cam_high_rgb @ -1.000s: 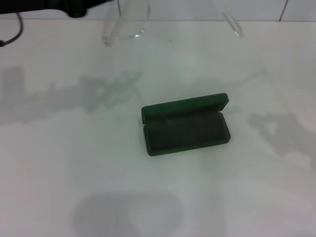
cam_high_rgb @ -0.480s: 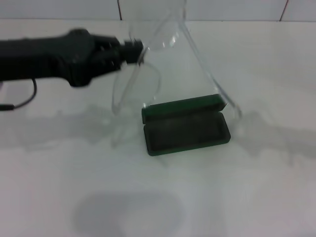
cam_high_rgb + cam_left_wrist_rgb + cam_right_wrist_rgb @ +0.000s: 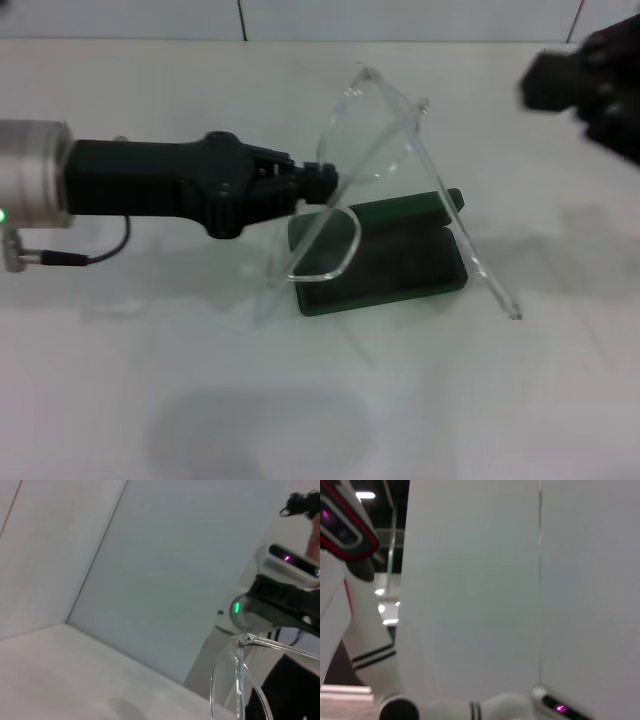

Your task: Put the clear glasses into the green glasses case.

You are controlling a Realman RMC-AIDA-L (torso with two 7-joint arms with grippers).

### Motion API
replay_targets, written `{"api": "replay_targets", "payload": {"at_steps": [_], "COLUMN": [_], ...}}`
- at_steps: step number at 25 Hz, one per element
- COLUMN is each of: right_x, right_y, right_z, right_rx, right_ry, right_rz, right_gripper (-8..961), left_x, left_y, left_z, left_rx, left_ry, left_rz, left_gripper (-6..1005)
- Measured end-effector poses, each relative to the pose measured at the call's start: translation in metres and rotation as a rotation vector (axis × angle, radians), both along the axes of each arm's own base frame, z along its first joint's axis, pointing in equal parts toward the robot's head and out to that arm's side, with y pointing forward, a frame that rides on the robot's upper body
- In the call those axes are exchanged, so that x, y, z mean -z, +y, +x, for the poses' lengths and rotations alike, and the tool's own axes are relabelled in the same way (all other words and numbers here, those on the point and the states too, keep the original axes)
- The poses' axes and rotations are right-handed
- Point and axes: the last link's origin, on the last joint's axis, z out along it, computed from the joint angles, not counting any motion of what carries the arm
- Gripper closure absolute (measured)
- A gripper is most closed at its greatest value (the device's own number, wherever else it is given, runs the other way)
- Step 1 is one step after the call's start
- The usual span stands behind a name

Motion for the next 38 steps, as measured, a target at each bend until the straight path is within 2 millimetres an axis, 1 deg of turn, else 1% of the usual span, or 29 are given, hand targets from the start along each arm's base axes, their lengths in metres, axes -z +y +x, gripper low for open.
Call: {"api": "replay_targets", "payload": {"at_steps": [1,3,5,9,15,20,25,32,38], "right_x": [0.006,0.018,0.029,0.038,0.038,0.035,0.031,0.033,0.033], "right_y": [0.002,0.005,0.01,0.014,0.016,0.016,0.019,0.02,0.02], "right_z": [-0.003,-0.01,-0.019,-0.026,-0.025,-0.023,-0.018,-0.018,-0.018], "right_rx": [-0.006,-0.017,-0.03,-0.043,-0.046,-0.045,-0.03,-0.031,-0.036], "right_ry": [-0.016,-0.046,-0.076,-0.1,-0.102,-0.099,-0.092,-0.089,-0.087], "right_rz": [-0.009,-0.021,-0.026,-0.02,0.002,0.024,0.049,0.052,0.06], "right_gripper": [953,953,953,953,954,954,954,952,950], "left_x": [0.0,0.012,0.015,0.015,0.007,-0.003,-0.004,-0.002,-0.003], "left_y": [0.0,0.001,0.001,0.001,0.003,0.01,0.013,0.016,0.016], "left_z": [0.0,0.004,0.005,0.006,0.012,0.01,0.013,0.02,0.019], "left_rx": [0.0,0.01,0.015,0.022,0.026,-0.002,0.006,0.019,0.015], "left_ry": [0.0,0.034,0.041,0.038,-0.012,-0.032,-0.029,-0.029,-0.028], "left_rz": [0.0,-0.015,-0.021,-0.018,0.004,0.03,0.027,0.01,0.013], "left_gripper": [929,929,929,930,929,929,929,929,929]}}
